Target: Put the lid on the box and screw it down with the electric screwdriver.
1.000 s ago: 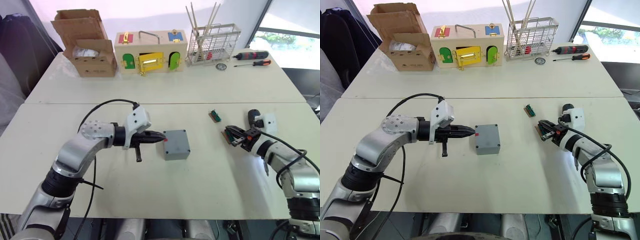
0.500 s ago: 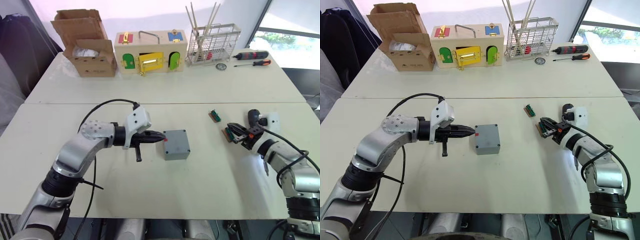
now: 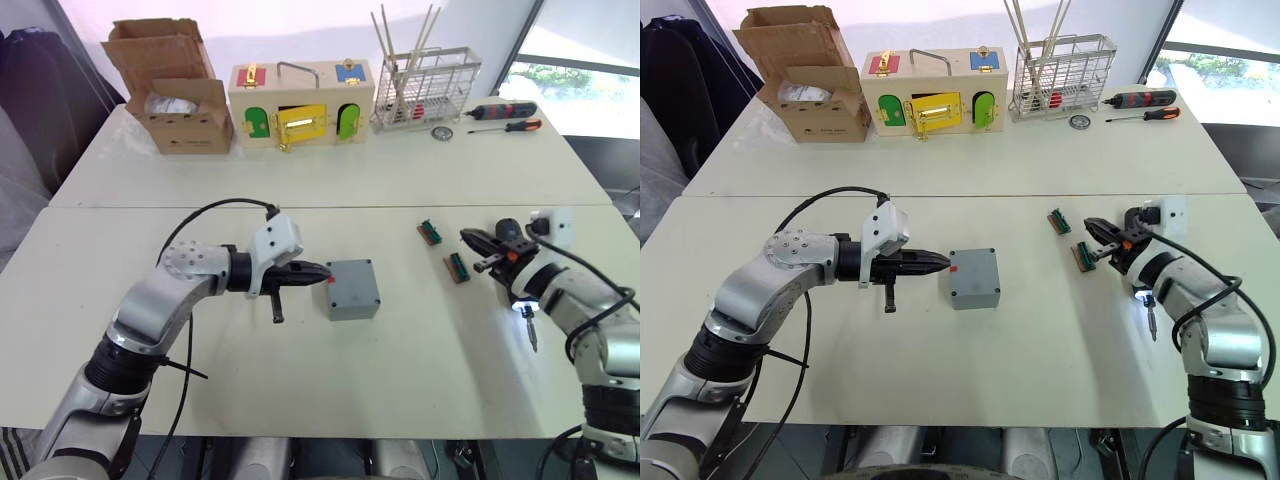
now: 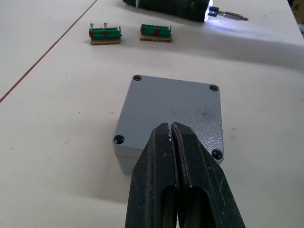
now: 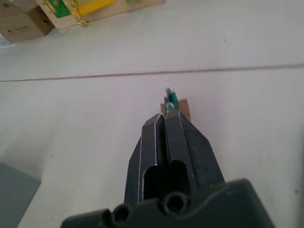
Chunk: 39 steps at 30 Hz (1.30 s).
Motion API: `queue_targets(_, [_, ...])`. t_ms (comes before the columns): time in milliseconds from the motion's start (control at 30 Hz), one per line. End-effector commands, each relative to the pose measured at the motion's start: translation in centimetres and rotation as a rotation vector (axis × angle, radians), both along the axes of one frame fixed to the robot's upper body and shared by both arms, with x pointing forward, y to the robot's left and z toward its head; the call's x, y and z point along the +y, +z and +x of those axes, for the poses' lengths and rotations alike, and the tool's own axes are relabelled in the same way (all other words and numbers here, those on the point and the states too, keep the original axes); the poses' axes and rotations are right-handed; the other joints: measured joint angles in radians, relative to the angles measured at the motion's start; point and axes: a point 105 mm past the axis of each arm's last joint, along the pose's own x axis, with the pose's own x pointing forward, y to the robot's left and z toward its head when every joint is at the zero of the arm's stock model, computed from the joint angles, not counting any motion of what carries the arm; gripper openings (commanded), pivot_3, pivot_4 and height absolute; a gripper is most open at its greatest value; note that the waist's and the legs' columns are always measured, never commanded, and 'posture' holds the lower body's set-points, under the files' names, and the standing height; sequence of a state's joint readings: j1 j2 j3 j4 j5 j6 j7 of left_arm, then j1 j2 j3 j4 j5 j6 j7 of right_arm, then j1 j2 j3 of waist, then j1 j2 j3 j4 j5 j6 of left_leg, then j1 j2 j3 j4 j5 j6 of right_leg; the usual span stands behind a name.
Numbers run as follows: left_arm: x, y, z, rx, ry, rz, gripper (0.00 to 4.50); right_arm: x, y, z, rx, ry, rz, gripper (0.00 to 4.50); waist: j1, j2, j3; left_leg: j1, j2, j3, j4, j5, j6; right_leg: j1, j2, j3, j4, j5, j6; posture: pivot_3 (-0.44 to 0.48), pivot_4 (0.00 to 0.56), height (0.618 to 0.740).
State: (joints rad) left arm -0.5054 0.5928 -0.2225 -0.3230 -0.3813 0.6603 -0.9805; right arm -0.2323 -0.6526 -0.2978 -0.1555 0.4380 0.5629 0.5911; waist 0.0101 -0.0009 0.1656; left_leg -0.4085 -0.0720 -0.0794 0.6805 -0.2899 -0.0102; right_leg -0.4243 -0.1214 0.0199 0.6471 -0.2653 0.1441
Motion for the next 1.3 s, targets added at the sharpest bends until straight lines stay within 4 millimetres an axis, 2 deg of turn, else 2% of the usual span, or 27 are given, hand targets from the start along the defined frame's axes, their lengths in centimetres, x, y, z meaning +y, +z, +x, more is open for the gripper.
queue_targets(33, [0.2, 0.6, 0.0, -0.036, -0.006, 0.001, 0.00, 1.2, 3.2, -0.3, -0.085, 0.055, -0.015, 0.04, 0.000, 0.000, 0.000, 0.000, 0.000, 0.000, 0.000, 0.000, 0.000, 0.000, 0.000, 0.000, 0.000, 0.000, 0.000, 0.000, 0.150, 0.730])
queue_targets(67, [0.2, 0.7, 0.0, -0.037, -0.006, 0.002, 0.00, 1.5, 3.5, -0.3, -0.089, 0.067, -0.014, 0.04, 0.000, 0.000, 0.000, 0.000, 0.000, 0.000, 0.000, 0.000, 0.000, 0.000, 0.000, 0.000, 0.000, 0.000, 0.000, 0.000, 0.150, 0.730])
queue_targets(167, [0.8, 0.7, 0.0, -0.033, -0.002, 0.015, 0.00, 5.2, 4.1, -1.8, -0.048, 0.265, 0.026, 0.04, 0.000, 0.000, 0.000, 0.000, 0.000, 0.000, 0.000, 0.000, 0.000, 0.000, 0.000, 0.000, 0.000, 0.000, 0.000, 0.000, 0.150, 0.730])
queue_targets(333, [1.9, 0.6, -0.4, -0.026, -0.001, 0.053, 0.00, 9.8, 3.6, -3.0, 0.009, 0.474, 0.039, 0.04, -0.004, 0.000, 0.000, 0.000, 0.000, 0.000, 0.000, 0.000, 0.000, 0.000, 0.000, 0.000, 0.000, 0.000, 0.000, 0.000, 0.150, 0.730])
queue_targets(500, [2.4, 0.7, -1.0, -0.017, -0.004, 0.066, 0.00, 11.6, 3.0, -2.8, 0.027, 0.535, 0.046, 0.04, 0.001, 0.000, 0.000, 0.000, 0.000, -0.001, 0.000, 0.000, 0.000, 0.000, 0.000, 0.000, 0.000, 0.000, 0.000, 0.000, 0.150, 0.730])
queue_targets(667, [2.6, 0.5, -1.4, -0.009, 0.025, 0.066, 0.00, 12.6, 2.0, -2.2, 0.049, 0.579, 0.043, 0.04, -0.002, 0.000, 0.000, 0.000, 0.000, -0.001, 0.000, 0.000, 0.000, 0.000, 0.000, 0.000, 0.000, 0.000, 0.000, 0.000, 0.150, 0.730])
queue_targets(900, [2.5, 0.3, -1.7, 0.000, 0.045, 0.057, 0.00, 13.0, 1.1, -2.1, 0.080, 0.618, 0.045, 0.04, -0.001, 0.000, 0.000, 0.000, 0.000, -0.001, 0.000, 0.000, 0.000, 0.000, 0.000, 0.000, 0.000, 0.000, 0.000, 0.000, 0.150, 0.730])
queue_targets(1300, [2.4, 0.3, -1.6, 0.002, 0.050, 0.054, 0.00, 12.7, 0.5, -1.9, 0.090, 0.597, 0.060, 0.04, 0.000, 0.000, 0.000, 0.000, 0.000, -0.001, 0.000, 0.000, 0.000, 0.000, 0.000, 0.000, 0.000, 0.000, 0.000, 0.000, 0.150, 0.730])
